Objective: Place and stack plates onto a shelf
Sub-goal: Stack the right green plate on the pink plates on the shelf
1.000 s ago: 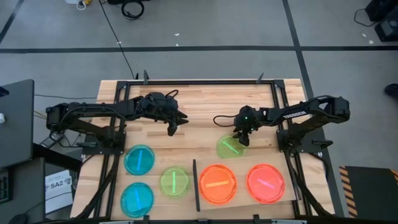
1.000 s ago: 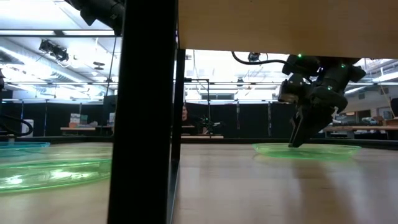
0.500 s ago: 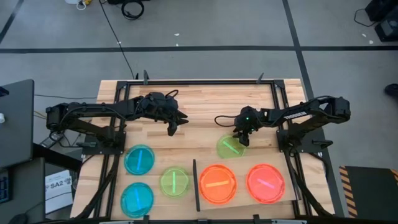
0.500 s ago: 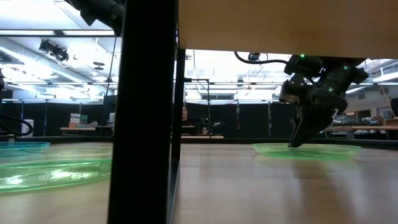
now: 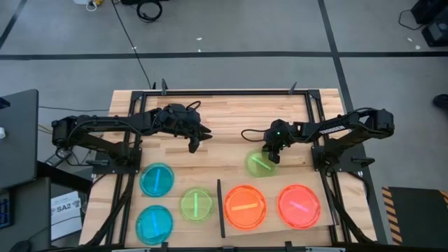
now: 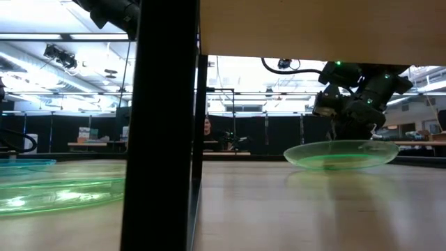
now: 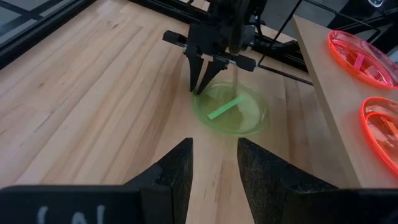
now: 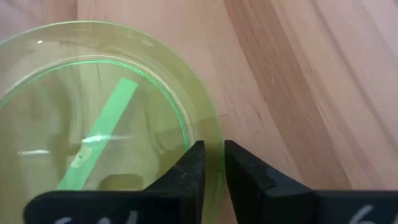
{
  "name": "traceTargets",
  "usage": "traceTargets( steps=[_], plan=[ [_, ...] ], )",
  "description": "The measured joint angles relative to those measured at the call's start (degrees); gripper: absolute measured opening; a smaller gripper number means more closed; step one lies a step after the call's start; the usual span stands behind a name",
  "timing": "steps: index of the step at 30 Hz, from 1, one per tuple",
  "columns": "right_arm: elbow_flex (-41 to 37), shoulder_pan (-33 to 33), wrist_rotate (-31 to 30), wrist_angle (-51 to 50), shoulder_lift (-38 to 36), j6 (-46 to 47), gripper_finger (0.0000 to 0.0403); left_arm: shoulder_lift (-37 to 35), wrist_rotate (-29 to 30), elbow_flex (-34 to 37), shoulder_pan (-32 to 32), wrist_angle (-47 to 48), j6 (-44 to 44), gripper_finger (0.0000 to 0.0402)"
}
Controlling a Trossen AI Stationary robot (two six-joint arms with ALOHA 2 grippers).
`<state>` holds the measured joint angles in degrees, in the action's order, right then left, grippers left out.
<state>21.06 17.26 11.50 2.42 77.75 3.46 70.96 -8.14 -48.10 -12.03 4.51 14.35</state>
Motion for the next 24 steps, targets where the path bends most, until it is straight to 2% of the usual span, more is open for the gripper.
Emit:
traceTargets(
  steps=[12,24],
  plan=[
    [0.0,0.0,1.0,0.1,0.0,0.2,0.001,0.0,0.0,0.0,0.0,0.0,0.0,0.0133],
    [-0.2,0.0,0.8,3.1,0.0,1.2,0.0008,0.0,0.2,0.0,0.0,0.0,-0.1,0.0133]
  ],
)
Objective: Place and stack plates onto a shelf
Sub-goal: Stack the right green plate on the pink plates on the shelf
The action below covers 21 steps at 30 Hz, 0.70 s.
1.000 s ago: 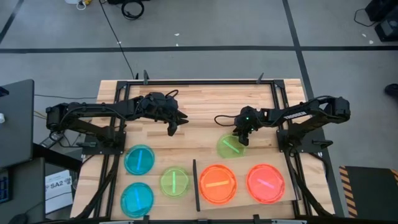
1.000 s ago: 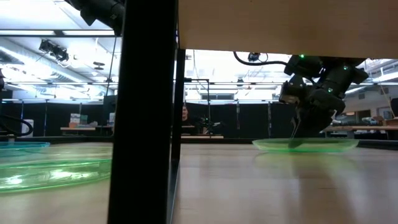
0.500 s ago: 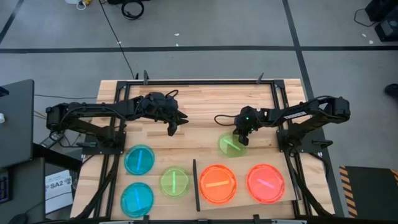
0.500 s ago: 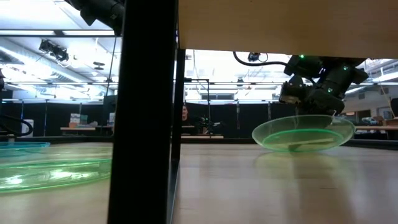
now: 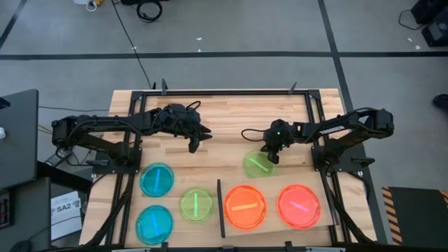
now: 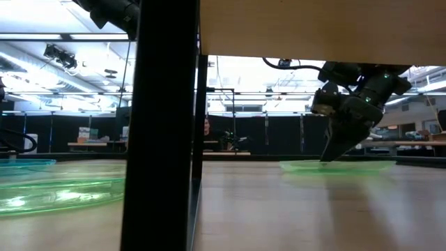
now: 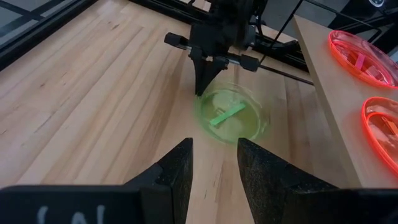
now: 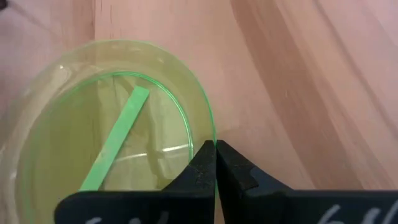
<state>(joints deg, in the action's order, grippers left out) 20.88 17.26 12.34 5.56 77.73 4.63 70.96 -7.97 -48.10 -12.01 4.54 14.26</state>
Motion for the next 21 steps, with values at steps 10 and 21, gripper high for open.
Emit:
traceTargets(
  steps=[10,21],
  plan=[
    [0.5,1.6,-0.5,2.5,0.0,1.7,0.0008,0.0,0.0,0.0,0.0,0.0,0.0,0.0133],
    [5.1,4.2,-0.7,2.4,0.0,1.2,0.0007,0.0,0.0,0.0,0.0,0.0,0.0,0.0133]
  ],
)
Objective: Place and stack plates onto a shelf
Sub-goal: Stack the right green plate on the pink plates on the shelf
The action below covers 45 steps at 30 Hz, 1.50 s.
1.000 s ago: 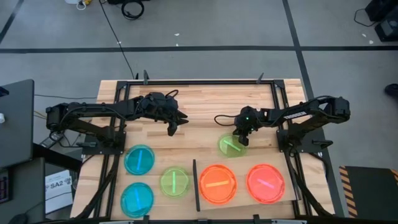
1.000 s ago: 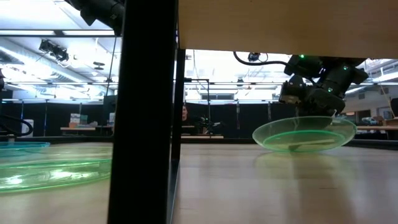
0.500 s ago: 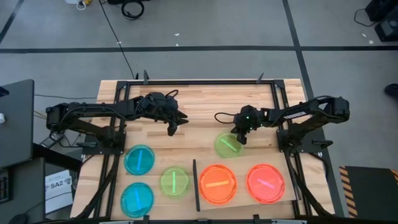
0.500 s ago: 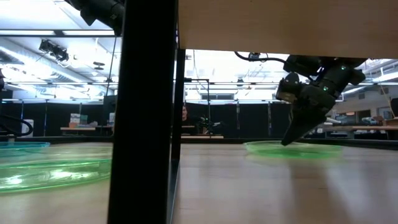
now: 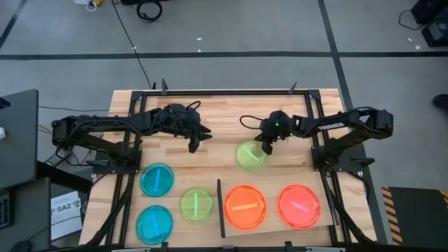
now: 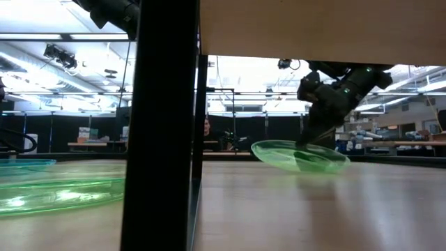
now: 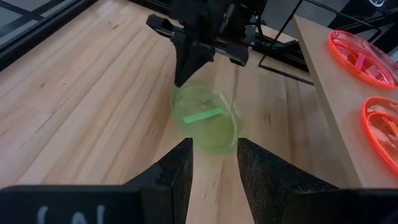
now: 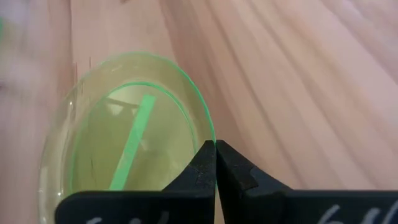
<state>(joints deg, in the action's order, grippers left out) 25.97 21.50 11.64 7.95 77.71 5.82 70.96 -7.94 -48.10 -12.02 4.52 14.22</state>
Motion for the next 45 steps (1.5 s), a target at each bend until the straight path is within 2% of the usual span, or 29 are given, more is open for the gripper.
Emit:
traceTargets(
  steps=[17,26,37,45],
  plan=[
    [6.5,4.0,0.0,-2.7,0.0,0.0,0.0007,0.0,0.0,0.0,0.0,0.0,0.0,0.0133],
    [12.2,7.3,0.0,-9.7,-0.1,-1.7,0.0007,0.0,0.0,0.0,0.0,0.0,0.0,0.0133],
    [24.4,8.8,0.0,-28.5,-0.1,-7.7,0.0007,0.0,0.0,0.0,0.0,0.0,0.0,0.0133],
    [34.0,8.7,0.3,-42.8,-0.1,-8.6,0.0007,0.0,0.0,0.0,0.0,0.0,0.0,0.0133]
  ],
)
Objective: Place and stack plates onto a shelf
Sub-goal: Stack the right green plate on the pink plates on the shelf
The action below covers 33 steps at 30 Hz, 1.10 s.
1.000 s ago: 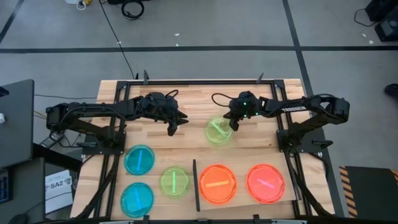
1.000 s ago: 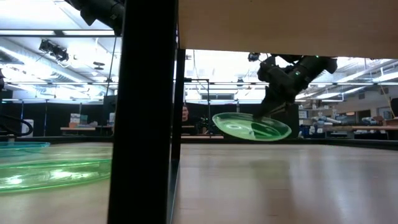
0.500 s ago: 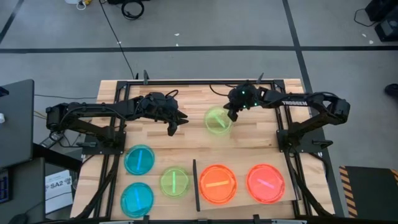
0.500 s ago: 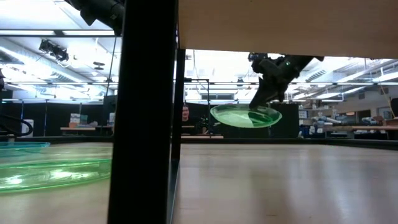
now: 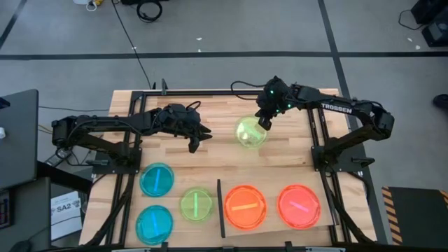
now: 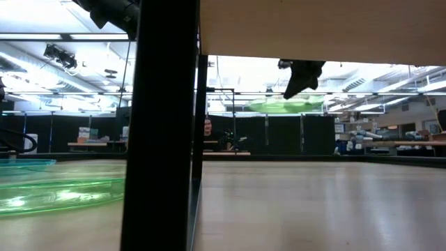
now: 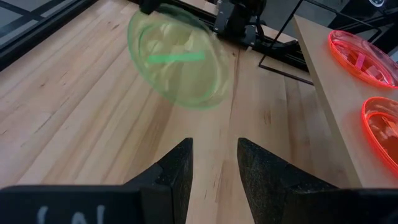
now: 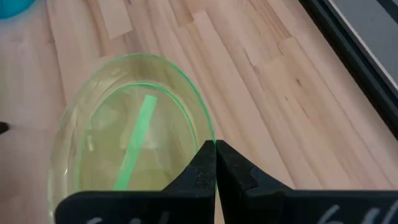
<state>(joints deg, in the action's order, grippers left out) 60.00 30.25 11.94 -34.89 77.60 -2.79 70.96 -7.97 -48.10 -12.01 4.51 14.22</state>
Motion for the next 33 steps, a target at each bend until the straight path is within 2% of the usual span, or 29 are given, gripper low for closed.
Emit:
traceTargets(
  steps=[6,15,20,28,33],
  plan=[
    [7.0,-1.2,1.4,-9.2,0.0,0.1,0.0007,0.0,0.0,0.0,0.0,0.0,0.0,0.0133],
    [14.3,-6.2,14.2,-18.3,-0.2,6.3,0.0007,0.0,0.0,0.0,0.0,0.0,0.0,0.0133],
    [14.5,-11.6,17.6,-20.1,-2.0,8.7,0.0007,0.0,0.0,0.0,0.0,0.0,0.0,0.0133],
    [14.5,-23.0,15.8,-23.4,-6.8,13.9,0.0007,0.0,0.0,0.0,0.0,0.0,0.0,0.0133],
    [14.5,-32.1,10.4,-26.5,-10.4,20.2,0.0007,0.0,0.0,0.0,0.0,0.0,0.0,0.0133]
  ],
)
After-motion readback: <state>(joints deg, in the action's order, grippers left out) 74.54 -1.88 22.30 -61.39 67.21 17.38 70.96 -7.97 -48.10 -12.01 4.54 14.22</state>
